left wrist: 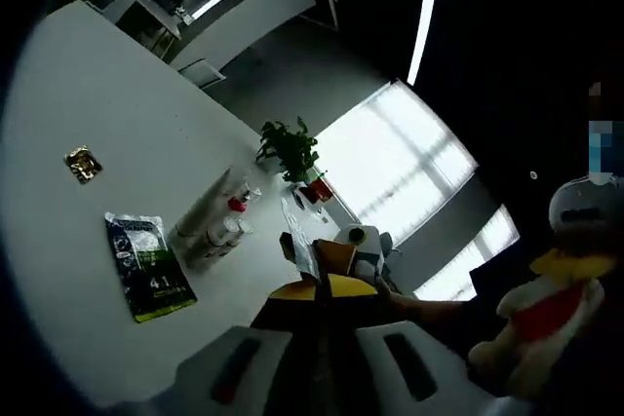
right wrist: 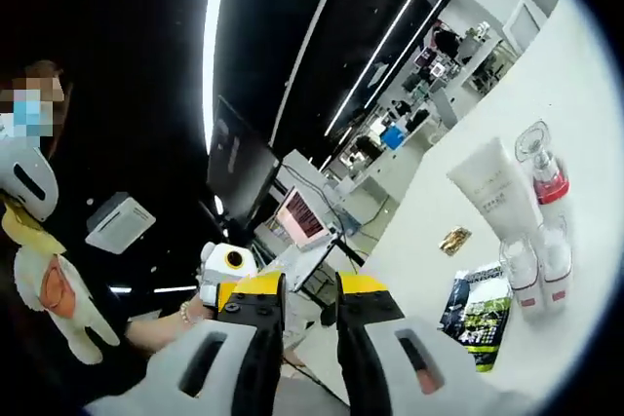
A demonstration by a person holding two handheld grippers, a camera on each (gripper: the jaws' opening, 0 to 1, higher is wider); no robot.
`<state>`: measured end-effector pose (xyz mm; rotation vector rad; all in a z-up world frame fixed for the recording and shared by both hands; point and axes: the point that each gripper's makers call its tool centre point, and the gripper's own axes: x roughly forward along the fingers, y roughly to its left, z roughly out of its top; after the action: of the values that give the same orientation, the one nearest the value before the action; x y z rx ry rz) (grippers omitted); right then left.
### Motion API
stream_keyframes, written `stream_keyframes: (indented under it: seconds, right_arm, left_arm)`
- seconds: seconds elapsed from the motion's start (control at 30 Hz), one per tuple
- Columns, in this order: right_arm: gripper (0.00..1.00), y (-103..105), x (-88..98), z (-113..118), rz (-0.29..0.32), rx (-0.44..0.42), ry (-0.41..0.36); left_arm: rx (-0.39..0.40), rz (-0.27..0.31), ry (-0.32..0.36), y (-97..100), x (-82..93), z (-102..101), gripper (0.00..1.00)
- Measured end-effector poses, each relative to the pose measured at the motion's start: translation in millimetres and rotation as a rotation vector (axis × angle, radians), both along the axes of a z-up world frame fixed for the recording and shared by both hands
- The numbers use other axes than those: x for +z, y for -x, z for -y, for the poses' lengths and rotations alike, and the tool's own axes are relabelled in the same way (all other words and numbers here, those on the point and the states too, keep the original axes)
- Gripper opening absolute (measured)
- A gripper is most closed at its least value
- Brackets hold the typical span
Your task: Arrange the skincare products in the storage area until every visible bottle or jar stands upright without overlapping.
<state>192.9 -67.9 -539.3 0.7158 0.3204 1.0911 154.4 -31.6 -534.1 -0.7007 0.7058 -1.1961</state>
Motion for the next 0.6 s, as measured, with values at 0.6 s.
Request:
stream_keyframes:
  seconds: [0.6]
  right_arm:
    - [0.01,20,9.9,-25,-0.054,0.150,-0.069]
  left_arm:
    - [-0.197,-0.009,-0.096,16.6,-15.0,7,0.00]
